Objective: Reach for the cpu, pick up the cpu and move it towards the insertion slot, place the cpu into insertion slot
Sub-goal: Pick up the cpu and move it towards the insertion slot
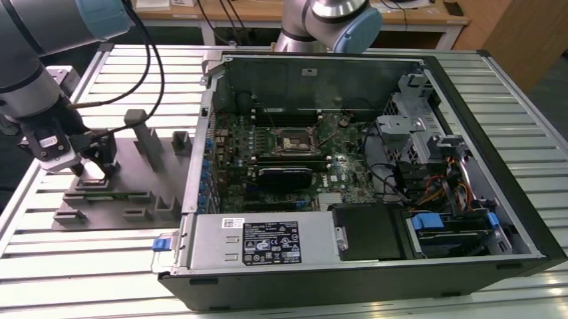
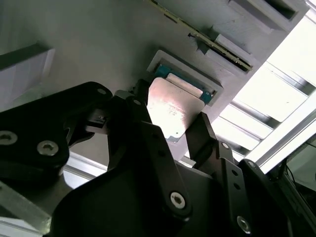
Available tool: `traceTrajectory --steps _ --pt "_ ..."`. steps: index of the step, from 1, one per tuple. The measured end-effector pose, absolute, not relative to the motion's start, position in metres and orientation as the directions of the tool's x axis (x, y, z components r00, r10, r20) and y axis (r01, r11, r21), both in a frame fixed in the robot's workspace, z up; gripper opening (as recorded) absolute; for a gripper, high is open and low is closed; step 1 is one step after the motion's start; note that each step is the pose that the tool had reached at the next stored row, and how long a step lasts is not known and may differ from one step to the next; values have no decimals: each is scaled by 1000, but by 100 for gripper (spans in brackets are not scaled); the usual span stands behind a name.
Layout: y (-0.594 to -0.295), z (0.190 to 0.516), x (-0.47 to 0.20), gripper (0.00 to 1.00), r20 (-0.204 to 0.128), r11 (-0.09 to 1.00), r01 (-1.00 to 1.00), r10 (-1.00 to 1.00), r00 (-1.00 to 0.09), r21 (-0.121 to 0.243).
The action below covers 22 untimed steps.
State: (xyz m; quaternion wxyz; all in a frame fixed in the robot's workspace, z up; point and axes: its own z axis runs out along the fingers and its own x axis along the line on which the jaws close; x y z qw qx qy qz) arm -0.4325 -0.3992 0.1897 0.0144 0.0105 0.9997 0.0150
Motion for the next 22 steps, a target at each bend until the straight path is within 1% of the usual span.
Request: traceTrajectory --steps 13,22 --pt "-399 215 -432 54 -29 999 21 22 -999 30" --pt "-399 240 -432 54 -30 999 21 22 -999 30"
